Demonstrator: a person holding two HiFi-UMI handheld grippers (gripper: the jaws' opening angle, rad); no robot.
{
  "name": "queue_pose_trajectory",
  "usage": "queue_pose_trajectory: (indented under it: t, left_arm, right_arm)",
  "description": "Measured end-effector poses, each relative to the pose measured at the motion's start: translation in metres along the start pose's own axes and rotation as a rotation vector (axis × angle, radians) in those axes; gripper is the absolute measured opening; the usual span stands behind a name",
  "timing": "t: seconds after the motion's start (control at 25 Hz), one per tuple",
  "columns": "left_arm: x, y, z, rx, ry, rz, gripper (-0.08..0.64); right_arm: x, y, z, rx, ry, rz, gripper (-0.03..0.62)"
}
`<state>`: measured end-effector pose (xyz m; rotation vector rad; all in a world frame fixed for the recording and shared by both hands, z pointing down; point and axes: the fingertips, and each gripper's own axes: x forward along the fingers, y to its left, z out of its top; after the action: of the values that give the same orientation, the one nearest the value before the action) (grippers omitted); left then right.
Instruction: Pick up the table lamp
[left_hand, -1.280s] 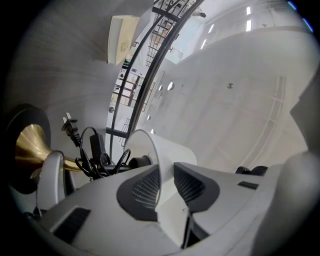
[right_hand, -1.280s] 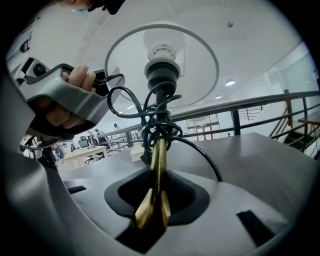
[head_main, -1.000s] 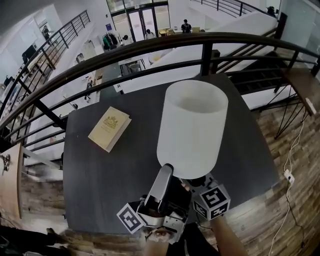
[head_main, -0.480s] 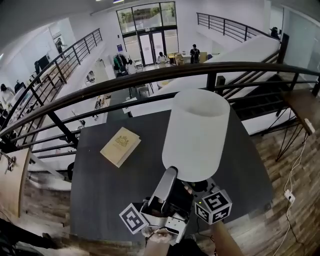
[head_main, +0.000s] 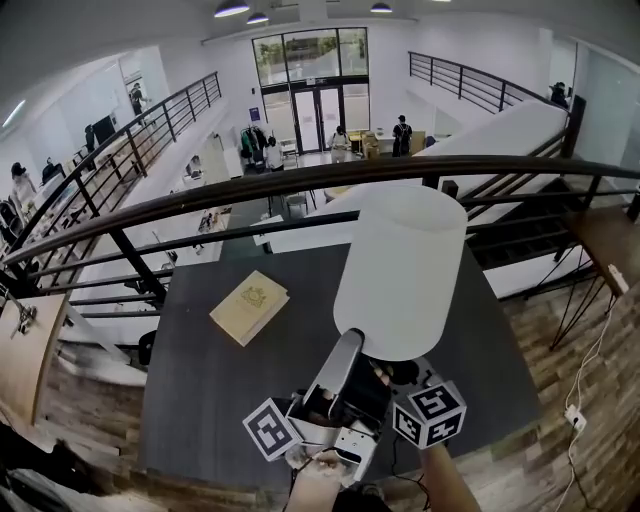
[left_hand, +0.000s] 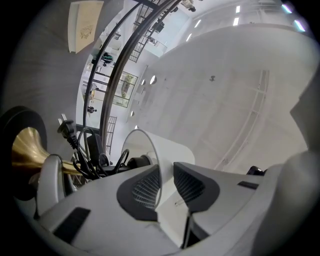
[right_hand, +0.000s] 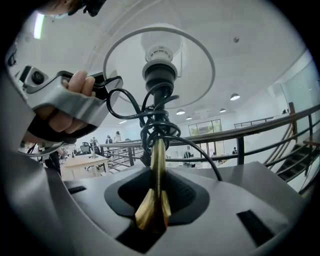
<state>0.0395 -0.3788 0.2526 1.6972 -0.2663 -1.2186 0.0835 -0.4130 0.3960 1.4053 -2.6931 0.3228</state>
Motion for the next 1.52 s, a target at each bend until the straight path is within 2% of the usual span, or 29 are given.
queue_pose_trajectory:
  t: [0.68, 1.52]
  left_arm:
    - [0.025, -0.024, -0.008, 0.014, 0.017, -0.016, 0.098]
    - [0.017, -0.031, -0.016, 0.011, 0.022, -0.036, 0.097]
  right_arm:
    - [-0.008, -0.004, 0.034, 0.013, -0.034, -0.011, 0.117]
    - [-0.017, 0.001, 0.034, -0.009, -0.044, -0.015, 0.117]
